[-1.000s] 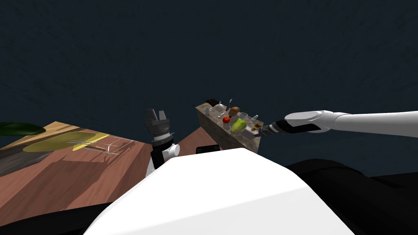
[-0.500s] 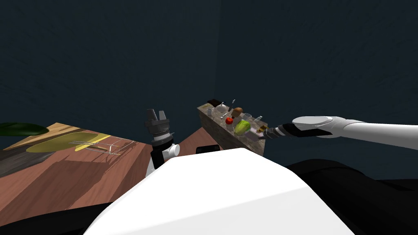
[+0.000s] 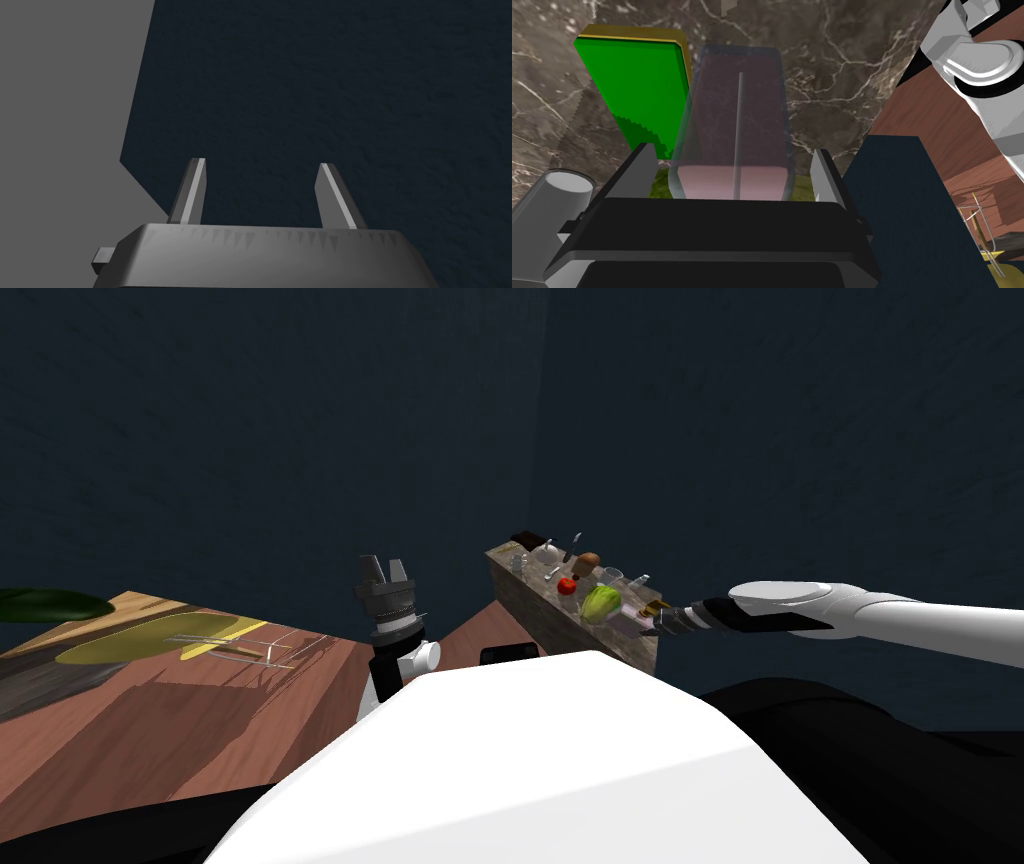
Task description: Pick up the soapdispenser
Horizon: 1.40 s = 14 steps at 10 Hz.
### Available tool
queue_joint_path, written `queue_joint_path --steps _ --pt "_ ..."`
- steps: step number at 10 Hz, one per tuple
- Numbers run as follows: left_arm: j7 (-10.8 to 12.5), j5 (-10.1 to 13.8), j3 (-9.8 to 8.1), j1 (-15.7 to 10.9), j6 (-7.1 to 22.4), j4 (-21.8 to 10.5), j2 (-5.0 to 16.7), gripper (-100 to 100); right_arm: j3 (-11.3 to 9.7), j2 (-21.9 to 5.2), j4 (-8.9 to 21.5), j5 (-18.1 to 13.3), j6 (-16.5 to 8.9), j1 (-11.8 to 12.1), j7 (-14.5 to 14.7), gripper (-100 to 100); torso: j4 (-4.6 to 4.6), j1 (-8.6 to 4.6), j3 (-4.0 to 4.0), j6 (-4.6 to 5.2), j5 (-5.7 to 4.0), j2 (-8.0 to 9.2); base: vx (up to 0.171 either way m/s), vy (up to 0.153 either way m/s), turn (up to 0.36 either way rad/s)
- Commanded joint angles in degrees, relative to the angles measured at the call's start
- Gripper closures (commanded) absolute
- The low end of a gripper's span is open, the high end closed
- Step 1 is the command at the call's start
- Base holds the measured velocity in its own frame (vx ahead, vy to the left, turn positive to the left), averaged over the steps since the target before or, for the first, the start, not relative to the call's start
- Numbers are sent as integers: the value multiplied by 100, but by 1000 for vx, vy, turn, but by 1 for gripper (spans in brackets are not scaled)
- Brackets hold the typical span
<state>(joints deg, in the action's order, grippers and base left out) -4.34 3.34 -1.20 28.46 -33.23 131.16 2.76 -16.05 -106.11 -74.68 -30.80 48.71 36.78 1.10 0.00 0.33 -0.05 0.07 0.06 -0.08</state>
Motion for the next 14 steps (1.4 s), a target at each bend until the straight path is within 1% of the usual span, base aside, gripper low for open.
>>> queue_joint_path --steps 1,5,6,7,9,10,11,12,13,14 --pt "0 0 0 0 0 0 0 0 0 0 0 0 0 0 0 100 0 0 0 0 0 0 0 0 0" --pt "0 0 0 0 0 0 0 0 -1 1 -3 -1 1 0 -3 100 2 -13 4 0 -3 5 0 0 0" --pt "0 0 0 0 0 0 0 0 -1 1 -3 -1 1 0 -3 0 2 -12 4 0 -2 6 0 0 0" --pt "0 0 0 0 0 0 0 0 -25 -285 -290 89 -219 -47 -232 100 2 -12 4 0 -2 6 -48 -72 -30" --pt "0 0 -1 -1 0 0 1 0 -48 -652 -703 252 -507 -33 -453 100 10 -48 18 -3 -2 28 -88 -127 0" --pt "0 0 -1 -1 0 0 1 0 -48 -652 -763 252 -507 -33 -453 100 13 -52 22 -2 -4 34 -41 -60 -4" --pt "0 0 -1 -1 0 -1 1 0 -59 -830 -978 334 -652 -26 -564 100 11 -36 19 -1 -3 26 -20 -41 -22" --pt "0 0 0 0 0 0 1 0 -59 -830 -978 334 -652 -26 -564 100 9 -26 14 -4 0 18 -15 -27 3" --pt "0 0 0 0 0 0 0 0 -70 -1009 -1193 415 -796 -19 -675 100 8 -17 10 -5 2 13 -21 -35 -10" --pt "0 0 0 0 0 0 0 0 -70 -1009 -1193 415 -796 -19 -675 100 8 -16 10 -6 5 12 -20 -35 8"
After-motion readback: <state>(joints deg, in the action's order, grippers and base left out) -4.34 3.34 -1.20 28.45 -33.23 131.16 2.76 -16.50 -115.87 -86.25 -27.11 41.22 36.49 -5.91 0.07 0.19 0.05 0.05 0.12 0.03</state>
